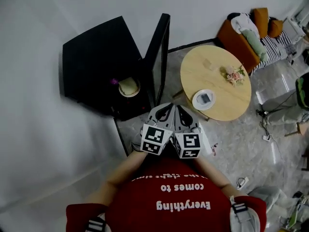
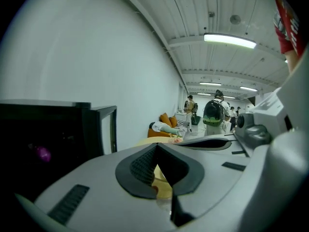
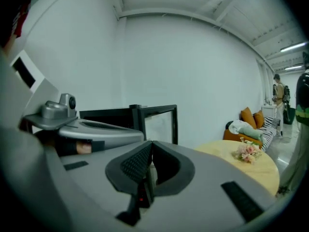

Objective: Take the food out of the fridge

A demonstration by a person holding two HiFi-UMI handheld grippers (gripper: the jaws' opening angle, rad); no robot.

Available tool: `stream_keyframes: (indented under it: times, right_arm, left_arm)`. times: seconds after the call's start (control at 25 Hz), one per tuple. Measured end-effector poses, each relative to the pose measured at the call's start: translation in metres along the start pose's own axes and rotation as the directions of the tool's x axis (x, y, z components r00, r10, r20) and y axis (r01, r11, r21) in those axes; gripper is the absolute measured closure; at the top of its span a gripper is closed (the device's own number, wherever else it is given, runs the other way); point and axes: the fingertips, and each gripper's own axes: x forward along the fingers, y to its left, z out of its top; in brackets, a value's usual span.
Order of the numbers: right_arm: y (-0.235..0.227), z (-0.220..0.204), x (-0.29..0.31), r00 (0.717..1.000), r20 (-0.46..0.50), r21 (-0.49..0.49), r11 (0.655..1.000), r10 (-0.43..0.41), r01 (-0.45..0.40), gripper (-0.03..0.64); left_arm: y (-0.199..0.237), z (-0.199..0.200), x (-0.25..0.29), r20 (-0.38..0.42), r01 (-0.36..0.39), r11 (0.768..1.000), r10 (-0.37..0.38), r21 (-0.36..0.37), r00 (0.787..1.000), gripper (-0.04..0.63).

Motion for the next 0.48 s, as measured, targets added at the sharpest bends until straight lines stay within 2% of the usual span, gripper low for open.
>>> stream_keyframes:
  times: [0.12,0.24,0.48]
  right_arm:
    - [0.03,-0.003,0.014,0.996,-0.016,-0.028,0.995,0.091,-0.091,0.606]
    - [0.062,-0.006,0.028,0.983,-0.032,-0.062,0.981,0.181,-0.183,0.606]
    - [0.117,-0.007,0.045,0.94,-0.064,-0.086,0.937,0.334,-0.339,0.606]
  left_arm:
    - [0.025,-0.01,-0.021,0.005,-0.069,0.996,0.069,-0.062,0.998,0.588]
    - [0.05,-0.022,-0.043,-0.004,-0.156,0.983,0.156,-0.094,0.988,0.589]
    - [0.083,-0.05,-0.085,-0.045,-0.309,0.928,0.306,-0.211,0.951,0.588]
